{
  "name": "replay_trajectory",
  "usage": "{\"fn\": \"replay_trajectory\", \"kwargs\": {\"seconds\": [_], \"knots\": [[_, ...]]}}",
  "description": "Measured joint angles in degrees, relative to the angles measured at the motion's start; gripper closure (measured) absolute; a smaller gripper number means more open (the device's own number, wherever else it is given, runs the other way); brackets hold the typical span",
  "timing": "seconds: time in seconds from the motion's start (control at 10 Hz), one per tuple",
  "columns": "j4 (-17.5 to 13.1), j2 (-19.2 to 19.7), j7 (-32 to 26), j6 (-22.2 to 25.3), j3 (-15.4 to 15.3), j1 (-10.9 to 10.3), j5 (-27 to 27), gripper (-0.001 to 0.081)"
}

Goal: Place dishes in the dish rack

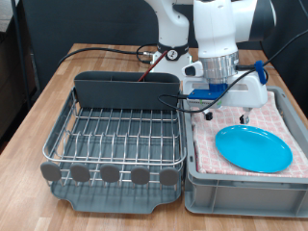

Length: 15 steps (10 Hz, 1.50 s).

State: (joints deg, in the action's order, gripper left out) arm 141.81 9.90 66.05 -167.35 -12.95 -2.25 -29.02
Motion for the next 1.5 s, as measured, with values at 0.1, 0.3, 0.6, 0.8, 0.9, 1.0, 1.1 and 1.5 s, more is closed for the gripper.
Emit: {"fn": "replay_trajectory", "kwargs": {"seconds": [0.1,0.3,0.6,0.8,0.9,1.0,1.1,1.5], "knots": [[-0.6,0.9,-0.5,-0.5,-0.1,0.0,-0.3,0.0004],[-1.6,2.6,-0.6,-1.6,-0.3,0.0,-0.4,0.0004],[-2.8,4.6,-0.6,-2.7,-0.8,0.0,-0.5,0.0004],[-3.6,5.7,-0.9,-3.3,-1.6,0.4,-1.3,0.0004],[-3.9,6.2,-1.0,-3.6,-1.9,0.5,-1.4,0.0004],[-4.2,6.5,-1.1,-3.7,-2.1,0.5,-1.4,0.0004],[-4.5,6.6,-1.1,-3.7,-2.2,0.5,-1.4,0.0004],[-5.2,6.6,-1.1,-3.7,-2.2,0.5,-1.3,0.0004]]}}
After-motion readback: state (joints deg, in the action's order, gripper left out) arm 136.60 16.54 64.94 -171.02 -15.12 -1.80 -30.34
